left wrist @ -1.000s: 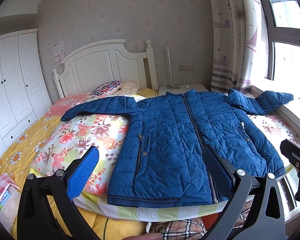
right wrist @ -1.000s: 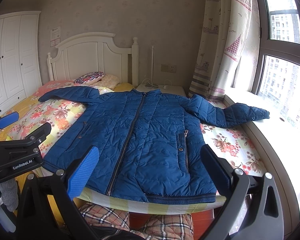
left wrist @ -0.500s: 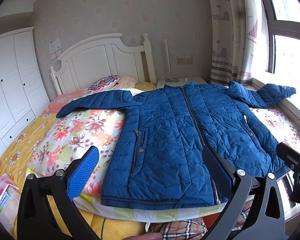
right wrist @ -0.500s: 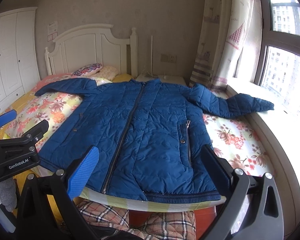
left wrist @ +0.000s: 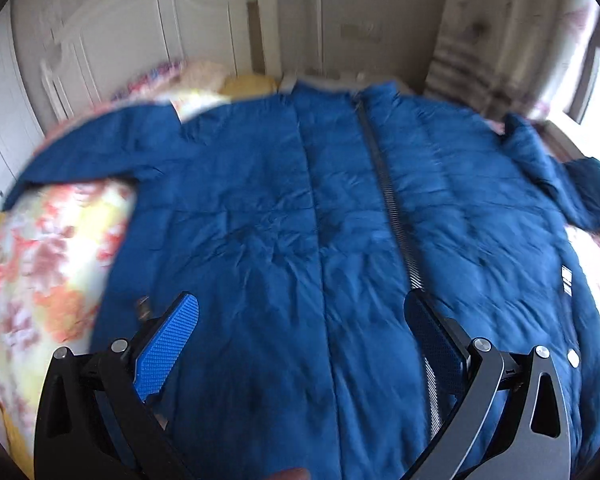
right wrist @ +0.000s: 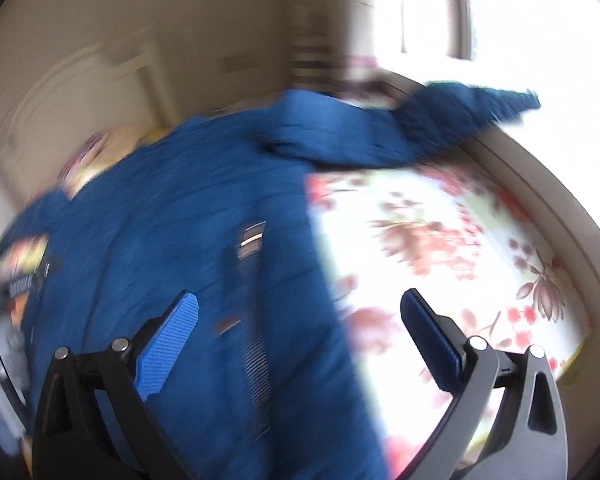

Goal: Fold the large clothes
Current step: 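Grasp the jacket sleeve cuff with the right tool and lift it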

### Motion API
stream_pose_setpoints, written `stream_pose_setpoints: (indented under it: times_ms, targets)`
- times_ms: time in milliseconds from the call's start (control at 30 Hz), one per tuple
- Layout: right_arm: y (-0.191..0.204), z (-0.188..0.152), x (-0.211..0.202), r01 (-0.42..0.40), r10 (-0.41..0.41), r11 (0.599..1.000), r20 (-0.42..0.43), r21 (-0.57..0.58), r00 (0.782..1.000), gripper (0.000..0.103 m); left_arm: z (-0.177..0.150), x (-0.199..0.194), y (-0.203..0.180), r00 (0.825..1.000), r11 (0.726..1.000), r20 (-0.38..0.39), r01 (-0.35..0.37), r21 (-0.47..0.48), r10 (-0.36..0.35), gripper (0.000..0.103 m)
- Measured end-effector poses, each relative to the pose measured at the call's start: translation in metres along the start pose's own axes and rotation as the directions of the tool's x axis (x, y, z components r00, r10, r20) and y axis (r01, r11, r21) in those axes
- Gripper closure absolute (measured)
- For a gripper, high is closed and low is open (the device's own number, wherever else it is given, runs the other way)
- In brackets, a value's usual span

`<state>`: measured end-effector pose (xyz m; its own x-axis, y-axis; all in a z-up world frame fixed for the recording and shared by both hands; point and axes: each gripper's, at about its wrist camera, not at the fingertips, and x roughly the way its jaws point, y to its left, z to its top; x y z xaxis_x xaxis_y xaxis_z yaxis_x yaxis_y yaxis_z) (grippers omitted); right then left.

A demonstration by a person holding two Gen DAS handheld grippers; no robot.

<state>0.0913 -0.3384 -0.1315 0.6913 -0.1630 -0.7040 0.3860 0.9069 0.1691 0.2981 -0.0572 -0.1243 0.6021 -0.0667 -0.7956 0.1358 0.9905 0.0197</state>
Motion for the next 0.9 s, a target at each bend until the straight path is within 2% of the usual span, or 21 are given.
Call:
stream_pose_setpoints:
  times_ms: [100, 200, 300, 500, 533, 567, 600, 633, 700, 733, 767, 833, 900]
  targets:
    - [-0.059, 0.032, 0.034, 0.024, -0.028, 0.985, 0.016, 0.173, 0.999, 0.003, 0.010, 0.030, 0.007, 1.000, 1.000, -0.017, 0.017, 0.001, -0.017, 0.004]
    - [-0.100, 0.066, 0.064, 0.045, -0.060, 0.959, 0.046, 0.280, 0.997, 0.003, 0.012, 0.055, 0.012, 0.998, 0.999, -0.040, 0.051, 0.017, -0.050, 0.004]
    - [-0.124, 0.095, 0.093, 0.069, -0.093, 0.943, 0.059, 0.326, 0.994, 0.004, 0.009, 0.061, 0.015, 0.996, 0.997, -0.038, 0.082, 0.013, -0.081, 0.004]
    - [-0.159, 0.149, 0.153, 0.160, -0.184, 0.907, 0.024, 0.390, 0.983, 0.012, 0.003, 0.061, 0.017, 0.994, 0.995, -0.032, 0.102, 0.022, -0.101, 0.004]
    - [-0.160, 0.151, 0.154, 0.164, -0.190, 0.904, 0.028, 0.395, 0.981, 0.025, 0.002, 0.061, 0.017, 0.994, 0.994, -0.033, 0.104, 0.024, -0.103, 0.004]
    - [-0.161, 0.153, 0.156, 0.168, -0.198, 0.902, 0.034, 0.398, 0.980, 0.051, 0.002, 0.061, 0.017, 0.994, 0.994, -0.036, 0.105, 0.029, -0.103, 0.004]
    - [-0.159, 0.157, 0.158, 0.160, -0.195, 0.905, 0.052, 0.394, 0.979, 0.068, 0.003, 0.062, 0.016, 0.994, 0.994, -0.043, 0.104, 0.040, -0.102, 0.004]
    - [-0.154, 0.161, 0.156, 0.149, -0.192, 0.911, 0.077, 0.384, 0.978, 0.090, 0.004, 0.063, 0.016, 0.994, 0.993, -0.044, 0.105, 0.045, -0.103, 0.004]
    - [-0.127, 0.167, 0.141, 0.125, -0.189, 0.943, 0.185, 0.307, 0.964, 0.093, 0.003, 0.062, 0.017, 0.993, 0.993, -0.041, 0.108, 0.044, -0.106, 0.004]
    - [-0.097, 0.174, 0.131, 0.144, -0.197, 0.966, 0.252, 0.215, 0.948, 0.094, 0.003, 0.062, 0.017, 0.994, 0.993, -0.041, 0.108, 0.045, -0.106, 0.004]
    - [-0.077, 0.178, 0.125, 0.145, -0.185, 0.977, 0.286, 0.155, 0.940, 0.094, 0.004, 0.062, 0.017, 0.993, 0.993, -0.041, 0.108, 0.045, -0.106, 0.004]
    - [-0.012, 0.185, 0.117, 0.099, -0.084, 0.995, 0.343, -0.028, 0.936, 0.094, 0.004, 0.062, 0.017, 0.993, 0.993, -0.039, 0.110, 0.044, -0.108, 0.004]
    - [0.055, 0.180, 0.116, 0.059, 0.020, 0.976, 0.352, -0.212, 0.936, 0.094, 0.004, 0.062, 0.018, 0.993, 0.993, -0.037, 0.114, 0.040, -0.112, 0.004]
